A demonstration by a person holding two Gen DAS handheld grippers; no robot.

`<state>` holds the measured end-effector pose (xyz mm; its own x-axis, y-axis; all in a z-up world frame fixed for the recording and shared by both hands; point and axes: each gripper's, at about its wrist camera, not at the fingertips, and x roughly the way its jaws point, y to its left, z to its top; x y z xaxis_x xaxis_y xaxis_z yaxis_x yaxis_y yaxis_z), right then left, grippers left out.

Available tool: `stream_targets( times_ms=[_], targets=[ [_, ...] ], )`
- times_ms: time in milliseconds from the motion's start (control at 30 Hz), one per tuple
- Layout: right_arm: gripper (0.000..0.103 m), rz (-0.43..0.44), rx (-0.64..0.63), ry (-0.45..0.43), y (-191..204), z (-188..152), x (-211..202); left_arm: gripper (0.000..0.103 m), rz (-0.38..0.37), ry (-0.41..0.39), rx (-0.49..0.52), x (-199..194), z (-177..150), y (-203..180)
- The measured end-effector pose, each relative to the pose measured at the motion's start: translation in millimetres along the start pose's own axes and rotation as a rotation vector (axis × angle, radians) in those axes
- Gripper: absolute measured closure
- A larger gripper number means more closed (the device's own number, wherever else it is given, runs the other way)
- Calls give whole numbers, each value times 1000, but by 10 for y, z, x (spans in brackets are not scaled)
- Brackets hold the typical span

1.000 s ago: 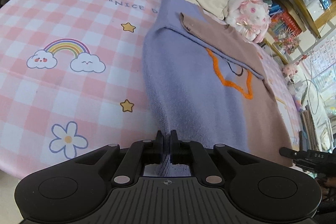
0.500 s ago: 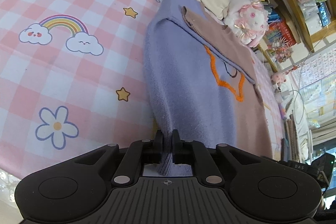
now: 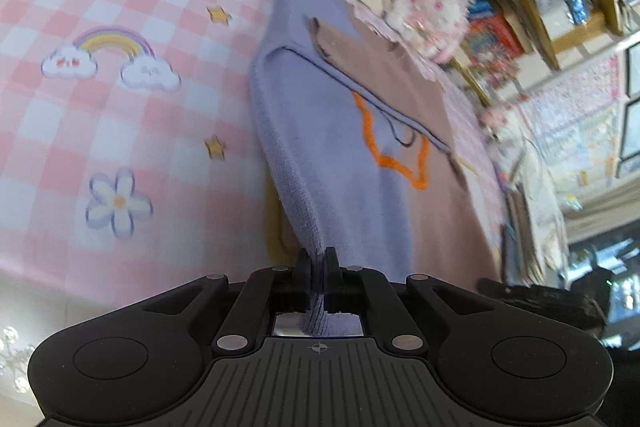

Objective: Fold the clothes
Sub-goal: 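Lift the hem with both grippers and fold it toward the collar, then lay the hem over the collar and open both grippers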

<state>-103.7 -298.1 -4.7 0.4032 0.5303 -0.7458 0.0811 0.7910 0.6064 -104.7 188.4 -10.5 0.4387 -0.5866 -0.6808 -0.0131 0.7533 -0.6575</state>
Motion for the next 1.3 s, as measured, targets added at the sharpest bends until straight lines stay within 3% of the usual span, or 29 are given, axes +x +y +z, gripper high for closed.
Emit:
stream_targets(
  times_ms=[167, 233, 467, 633, 833, 1300],
  targets=[
    [92, 26, 33, 50, -31, -179, -161, 100, -47, 41, -44, -69, -127, 24],
    [92, 51, 62, 44, -34, -167, -219, 100, -79, 21, -63, -86, -88, 20],
    [92, 255, 120, -163, 121, 325, -526, 100, -272, -219, -137, -317, 345, -67],
    [92, 302, 56, -339, 325, 798, -535, 100, -332, -368, -100, -255, 701, -218],
    [92, 287, 31, -430, 473, 1265, -325, 100, -276, -445, -73, -26, 1161, -278],
    [92, 130, 140, -382, 296, 1848, 478, 99, -90, -340, -71, 699, 1799, -161]
  ],
)
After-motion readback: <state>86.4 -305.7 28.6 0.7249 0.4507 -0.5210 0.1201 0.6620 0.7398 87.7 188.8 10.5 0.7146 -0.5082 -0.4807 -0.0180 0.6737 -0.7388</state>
